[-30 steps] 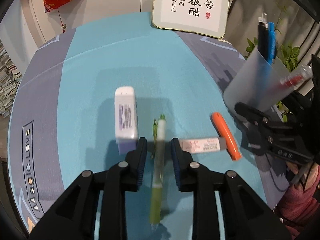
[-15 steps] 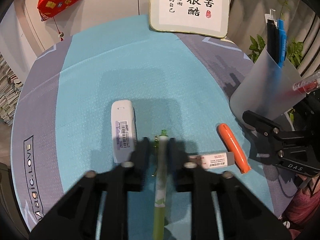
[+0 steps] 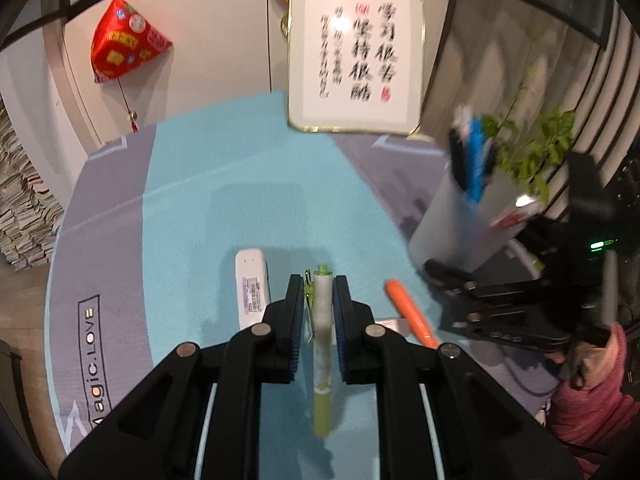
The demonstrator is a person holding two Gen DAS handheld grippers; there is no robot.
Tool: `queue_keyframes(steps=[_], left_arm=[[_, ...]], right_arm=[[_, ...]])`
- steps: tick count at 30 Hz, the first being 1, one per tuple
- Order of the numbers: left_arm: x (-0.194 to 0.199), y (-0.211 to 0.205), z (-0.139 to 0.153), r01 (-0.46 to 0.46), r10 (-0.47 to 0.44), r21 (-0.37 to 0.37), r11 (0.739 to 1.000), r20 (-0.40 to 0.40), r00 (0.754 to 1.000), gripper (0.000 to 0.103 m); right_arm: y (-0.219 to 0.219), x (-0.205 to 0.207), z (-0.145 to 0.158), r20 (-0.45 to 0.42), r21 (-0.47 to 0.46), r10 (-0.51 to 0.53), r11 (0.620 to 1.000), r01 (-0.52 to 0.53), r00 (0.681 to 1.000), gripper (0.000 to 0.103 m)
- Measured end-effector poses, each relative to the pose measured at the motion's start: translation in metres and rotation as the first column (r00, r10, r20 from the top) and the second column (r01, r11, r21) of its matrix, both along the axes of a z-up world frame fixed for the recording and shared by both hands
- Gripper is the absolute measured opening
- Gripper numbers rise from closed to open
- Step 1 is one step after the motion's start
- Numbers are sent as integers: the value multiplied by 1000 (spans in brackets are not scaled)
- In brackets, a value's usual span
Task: Organize stationery
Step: 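Carry the green highlighter with the left tool and drop it into the cup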
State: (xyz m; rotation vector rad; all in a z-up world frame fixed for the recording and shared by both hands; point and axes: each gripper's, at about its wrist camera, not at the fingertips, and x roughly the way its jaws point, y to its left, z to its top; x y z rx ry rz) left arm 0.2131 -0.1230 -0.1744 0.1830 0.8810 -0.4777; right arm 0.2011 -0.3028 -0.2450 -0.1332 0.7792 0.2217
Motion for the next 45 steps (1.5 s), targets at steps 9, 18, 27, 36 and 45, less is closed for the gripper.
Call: queue_keyframes(steps=[9,18,27,36,45], left_arm=[[-23,1,51,25,-17,-72,997,111,994,13],[-44,-23,124,153,-102,-167,974,280,955,13],[-35,-80,154,247,-161,-207,947,358,920,13],[0,-113,116,211,-157,-226,951,232,960,13],[1,-122,93,218,-169,-221,951,221,961,13]], right_arm=[[0,0,0,0,0,0,1000,0,1000,69],[0,0,0,0,0,0,1000,0,1000,69],[-1,1,0,-1,4,-1,1000,1,1000,69],[-1,1,0,-1,4,-1,1000,1,1000,69],[-1,1,0,-1,4,-1,1000,1,1000,69]])
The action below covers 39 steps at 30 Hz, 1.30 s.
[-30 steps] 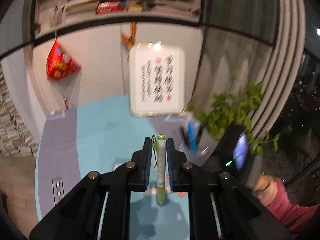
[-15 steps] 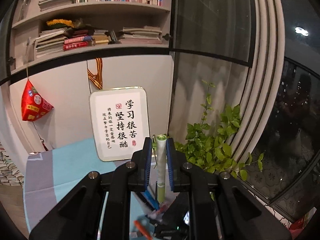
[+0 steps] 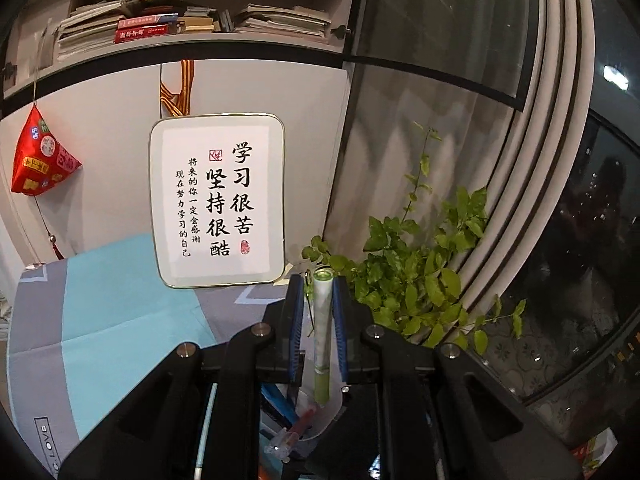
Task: Organize stationery
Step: 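Carry the green highlighter with the left tool and drop it into the cup, then open the left tool and move it back over the mat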
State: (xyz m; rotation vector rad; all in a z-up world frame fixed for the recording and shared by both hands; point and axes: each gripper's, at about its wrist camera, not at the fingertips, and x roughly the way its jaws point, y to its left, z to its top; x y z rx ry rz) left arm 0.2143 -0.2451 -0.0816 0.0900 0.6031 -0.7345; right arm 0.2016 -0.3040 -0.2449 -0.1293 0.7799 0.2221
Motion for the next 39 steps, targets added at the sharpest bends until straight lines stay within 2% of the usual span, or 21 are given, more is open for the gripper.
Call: queue_keyframes(steps=[17,26,30,34,39], left_arm=[[-5,4,-31,17,-14,83,996,-38,999,13],[-8,10,-30,18,-14,86,996,-50,999,13],[-14,23,-23,1,1,79,997,-29,1000,14],[-20,42,-20,-32,33,76,997,-11,999,22],[-23,71,-32,-78,82,87,993,-39,996,24]], right_arm=[[0,0,0,0,0,0,1000,0,1000,69],[-1,0,0,0,0,-1,1000,1,1000,69],[-1,0,0,0,0,-1,1000,1,1000,69],[-1,0,0,0,1,-1,1000,1,1000,69],[-1,0,0,0,0,-1,1000,1,1000,69]])
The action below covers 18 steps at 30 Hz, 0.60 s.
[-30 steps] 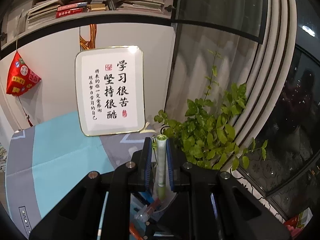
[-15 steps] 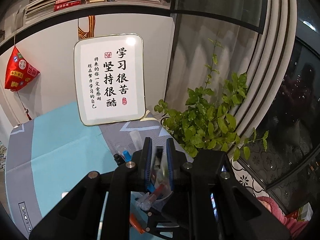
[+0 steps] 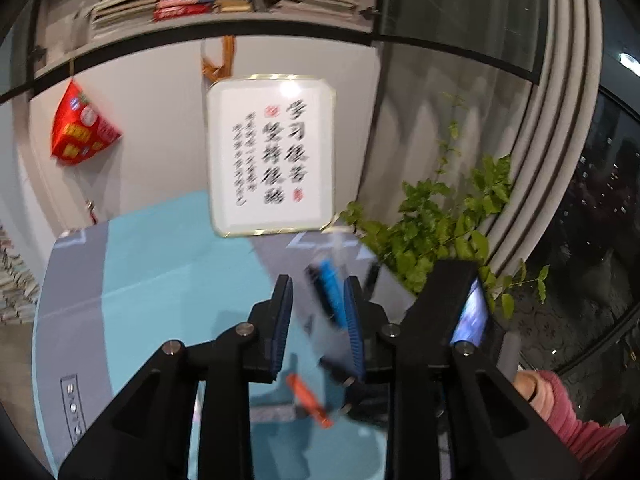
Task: Organize stationery
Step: 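Open the left tool and move it back over the mat, then lower the left tool onto the orange marker and grasp it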
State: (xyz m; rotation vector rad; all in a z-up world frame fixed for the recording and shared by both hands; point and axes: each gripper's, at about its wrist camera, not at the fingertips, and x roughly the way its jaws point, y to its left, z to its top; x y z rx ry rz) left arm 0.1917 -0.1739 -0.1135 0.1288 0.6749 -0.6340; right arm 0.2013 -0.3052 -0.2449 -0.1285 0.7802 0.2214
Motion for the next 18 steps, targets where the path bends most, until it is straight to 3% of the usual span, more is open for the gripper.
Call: queue_keyframes(steps=[9,12,18], left_arm=[[2,43,-56,-119,131,70,990,-198,971,28],[-2,44,-70,-91,109,91,992,-220,969,28],[-15,28,-86,50,-15,162,986,-208,978,29]], right_arm=[[0,0,0,0,0,0,1000,0,1000,69],[0,0,0,0,0,0,1000,0,1000,69],[0,0,0,0,0,0,1000,0,1000,69]])
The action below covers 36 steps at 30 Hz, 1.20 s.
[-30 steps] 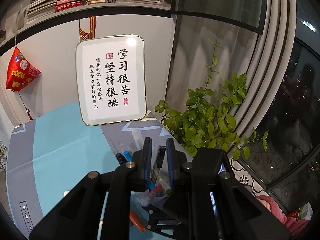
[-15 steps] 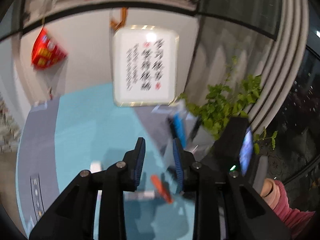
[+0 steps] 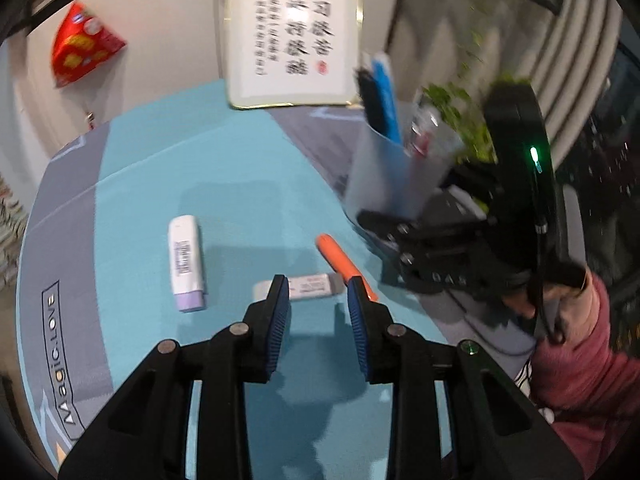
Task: Organize stationery
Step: 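Lower the left tool onto the orange marker and grasp it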
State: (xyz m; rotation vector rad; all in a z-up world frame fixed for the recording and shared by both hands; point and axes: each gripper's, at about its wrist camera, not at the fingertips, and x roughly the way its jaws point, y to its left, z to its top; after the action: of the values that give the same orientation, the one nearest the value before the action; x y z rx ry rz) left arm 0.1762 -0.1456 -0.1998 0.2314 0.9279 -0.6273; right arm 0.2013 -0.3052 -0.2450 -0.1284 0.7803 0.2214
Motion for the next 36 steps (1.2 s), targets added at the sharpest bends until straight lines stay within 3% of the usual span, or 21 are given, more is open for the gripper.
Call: queue_keyframes(steps=[2,7,13,18,22,27,29,36], left_arm=[[1,-3,-6,8,-8,14,1000,-14,1000,35],[7,-8,-11,2,-2,-3,1000,-52,999,38],[-7,-24,-19,66,-64,22,998,-74,995,39],[-6,-31,-31,38,-34,31,999,-121,992,37],[2,-35,-40,3,2,34,999,-146,989,25],[10,-34,-40,-39,42,28,999,-127,991,20],[13,-29,-40,-56,59,31,998,-126,990,8],[21,4,-34,-119,120,20,993,-107,987,6]], right_arm=[[0,0,0,0,0,0,1000,0,1000,69],[0,0,0,0,0,0,1000,0,1000,69],[0,0,0,0,0,0,1000,0,1000,69],[0,0,0,0,0,0,1000,0,1000,69],[0,0,0,0,0,0,1000,0,1000,69],[0,0,0,0,0,0,1000,0,1000,69],[0,0,0,0,0,0,1000,0,1000,69],[0,0,0,0,0,0,1000,0,1000,69]])
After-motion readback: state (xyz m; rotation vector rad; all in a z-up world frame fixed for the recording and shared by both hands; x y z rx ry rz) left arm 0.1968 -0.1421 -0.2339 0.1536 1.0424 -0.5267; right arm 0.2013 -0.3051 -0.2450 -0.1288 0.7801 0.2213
